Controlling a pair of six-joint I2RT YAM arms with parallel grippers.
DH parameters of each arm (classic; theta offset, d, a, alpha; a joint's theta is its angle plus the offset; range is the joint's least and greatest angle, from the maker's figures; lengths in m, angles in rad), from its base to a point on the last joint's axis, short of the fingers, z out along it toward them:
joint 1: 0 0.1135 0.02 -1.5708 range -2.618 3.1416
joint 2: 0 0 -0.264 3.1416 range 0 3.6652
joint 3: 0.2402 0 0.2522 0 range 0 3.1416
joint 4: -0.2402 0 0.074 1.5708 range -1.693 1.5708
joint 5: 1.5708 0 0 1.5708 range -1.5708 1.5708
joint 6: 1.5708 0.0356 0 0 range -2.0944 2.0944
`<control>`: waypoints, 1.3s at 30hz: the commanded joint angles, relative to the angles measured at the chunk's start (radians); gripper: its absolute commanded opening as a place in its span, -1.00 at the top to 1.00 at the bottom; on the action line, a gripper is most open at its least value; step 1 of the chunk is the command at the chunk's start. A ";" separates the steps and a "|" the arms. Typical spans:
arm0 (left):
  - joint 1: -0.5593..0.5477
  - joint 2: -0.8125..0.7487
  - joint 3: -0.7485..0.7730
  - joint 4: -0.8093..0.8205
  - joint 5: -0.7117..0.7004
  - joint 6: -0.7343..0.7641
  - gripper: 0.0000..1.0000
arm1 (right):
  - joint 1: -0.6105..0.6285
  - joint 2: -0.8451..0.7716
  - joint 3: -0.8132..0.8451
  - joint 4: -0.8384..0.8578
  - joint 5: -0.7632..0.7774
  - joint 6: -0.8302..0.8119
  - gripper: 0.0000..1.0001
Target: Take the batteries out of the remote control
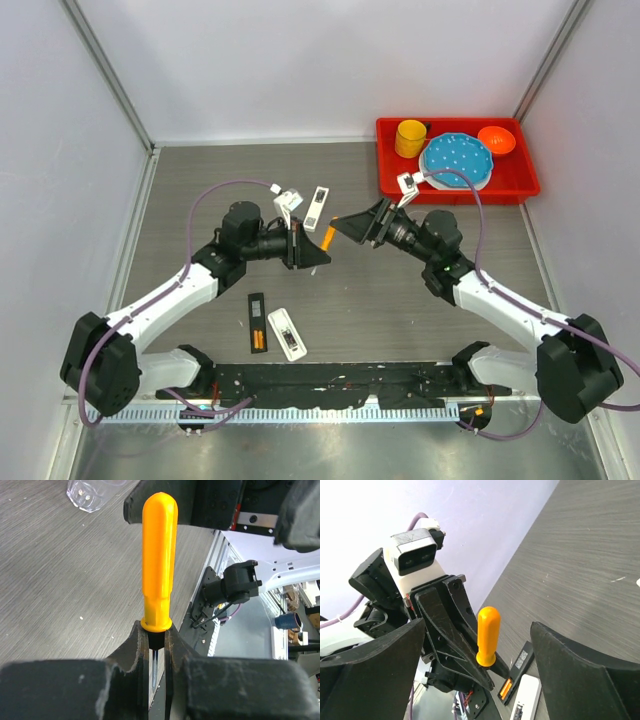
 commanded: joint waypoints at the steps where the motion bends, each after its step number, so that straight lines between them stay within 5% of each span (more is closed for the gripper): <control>1: -0.001 -0.051 0.014 0.043 0.049 -0.007 1.00 | -0.026 -0.011 -0.035 0.216 -0.086 0.088 -0.79; 11: -0.010 -0.054 0.002 0.083 0.122 -0.029 1.00 | -0.025 0.071 -0.080 0.518 -0.188 0.223 -0.25; 14: -0.017 -0.062 0.000 0.082 0.122 -0.029 1.00 | -0.023 0.091 -0.064 0.529 -0.220 0.224 -0.03; 21: -0.022 -0.074 0.004 0.060 0.121 -0.027 1.00 | -0.019 0.099 -0.060 0.520 -0.240 0.217 0.14; 24: -0.027 -0.077 0.005 0.056 0.122 -0.021 1.00 | -0.017 0.105 -0.058 0.517 -0.241 0.211 0.33; 28: -0.028 -0.068 0.010 0.049 0.124 -0.018 1.00 | -0.017 0.114 -0.052 0.517 -0.248 0.216 0.98; 29: -0.028 -0.067 0.011 0.046 0.127 -0.016 0.99 | -0.017 0.114 -0.052 0.514 -0.252 0.214 0.98; 30: -0.028 -0.065 0.014 0.045 0.128 -0.015 0.93 | -0.017 0.114 -0.052 0.511 -0.251 0.210 0.98; 33: -0.028 -0.070 0.020 0.043 0.118 -0.015 0.36 | -0.017 0.099 -0.044 0.468 -0.243 0.176 0.98; 39: -0.027 -0.113 0.046 -0.036 0.032 -0.015 -0.75 | -0.017 0.012 0.020 0.139 -0.159 0.017 0.98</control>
